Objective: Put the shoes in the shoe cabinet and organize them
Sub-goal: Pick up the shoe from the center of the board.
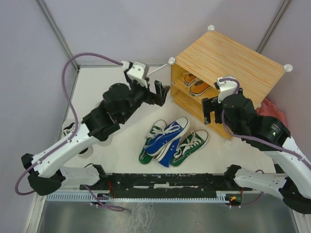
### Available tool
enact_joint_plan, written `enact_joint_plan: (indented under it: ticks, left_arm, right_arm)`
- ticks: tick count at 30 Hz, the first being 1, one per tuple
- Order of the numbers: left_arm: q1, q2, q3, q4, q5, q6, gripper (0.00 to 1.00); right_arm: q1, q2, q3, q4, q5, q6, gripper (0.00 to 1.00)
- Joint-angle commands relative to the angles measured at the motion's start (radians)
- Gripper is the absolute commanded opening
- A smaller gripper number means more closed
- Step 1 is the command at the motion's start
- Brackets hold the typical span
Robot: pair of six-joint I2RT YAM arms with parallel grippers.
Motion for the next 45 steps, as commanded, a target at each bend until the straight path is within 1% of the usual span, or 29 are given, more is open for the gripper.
enact_joint_plan:
  ticks: [1,3,5,7,8,10,12,15,17,18,19,22,24,27,32,35,38,41,45]
  left_arm:
    - [0.051,0.015,0.218,-0.030,-0.216,0.244,0.99]
    - [0.144,0.025,0.278,-0.055,-0.194,0.234,0.99]
    - [0.298,0.002,0.269,-0.055,-0.115,0.172,0.99]
    - [0.468,-0.036,0.214,-0.039,-0.057,0.085,0.99]
    - [0.543,-0.056,0.178,-0.034,-0.061,0.050,1.00]
    - [0.658,-0.084,0.111,-0.049,-0.085,-0.012,0.98]
    - [0.764,-0.103,0.040,-0.097,-0.059,-0.076,0.96]
    - [0.914,-0.158,-0.155,-0.142,0.036,-0.168,0.94]
    - [1.041,-0.221,-0.342,-0.120,0.103,-0.233,0.88]
    - [1.055,-0.236,-0.393,-0.115,0.111,-0.238,0.87]
    - [1.101,-0.250,-0.453,-0.116,0.118,-0.248,0.85]
    - [1.154,-0.249,-0.558,-0.155,0.171,-0.229,0.81]
    - [1.156,-0.245,-0.603,-0.180,0.234,-0.216,0.78]
    - [1.156,-0.254,-0.665,-0.180,0.267,-0.209,0.76]
    - [1.156,-0.215,-0.675,-0.214,0.289,-0.182,0.75]
    - [1.156,-0.187,-0.684,-0.198,0.299,-0.179,0.74]
    - [1.156,-0.129,-0.683,-0.200,0.313,-0.180,0.66]
    - [1.156,-0.068,-0.683,-0.215,0.312,-0.192,0.61]
    - [1.156,-0.029,-0.686,-0.211,0.307,-0.199,0.52]
  right_arm:
    - [-0.003,0.019,0.016,0.059,-0.014,-0.009,0.99]
    - [-0.003,0.027,0.004,0.072,-0.025,-0.007,0.99]
    - [-0.003,0.034,0.003,0.077,-0.040,-0.007,0.99]
    - [-0.003,0.037,0.002,0.083,-0.051,-0.007,0.99]
    - [-0.002,0.038,0.004,0.085,-0.054,-0.008,0.99]
    - [-0.004,0.038,0.003,0.092,-0.061,-0.012,0.99]
    - [-0.004,0.035,-0.003,0.098,-0.069,-0.014,0.99]
    - [-0.005,0.035,-0.016,0.114,-0.082,-0.010,0.99]
    - [-0.008,0.037,-0.015,0.113,-0.105,-0.007,0.99]
    - [-0.007,0.037,-0.013,0.112,-0.108,-0.007,0.99]
    - [-0.009,0.035,-0.012,0.108,-0.114,-0.008,0.99]
    - [-0.011,0.019,-0.031,0.118,-0.110,-0.013,1.00]
    - [-0.013,0.009,-0.051,0.133,-0.115,-0.012,1.00]
    - [-0.015,-0.001,-0.082,0.155,-0.132,-0.003,1.00]
    - [-0.020,0.001,-0.092,0.153,-0.133,-0.006,1.00]
    - [-0.024,-0.012,-0.093,0.154,-0.118,-0.008,1.00]
    - [-0.027,-0.027,-0.092,0.157,-0.110,-0.012,1.00]
    - [-0.030,-0.033,-0.080,0.149,-0.106,-0.017,1.00]
    - [-0.033,-0.050,-0.083,0.153,-0.113,-0.019,1.00]
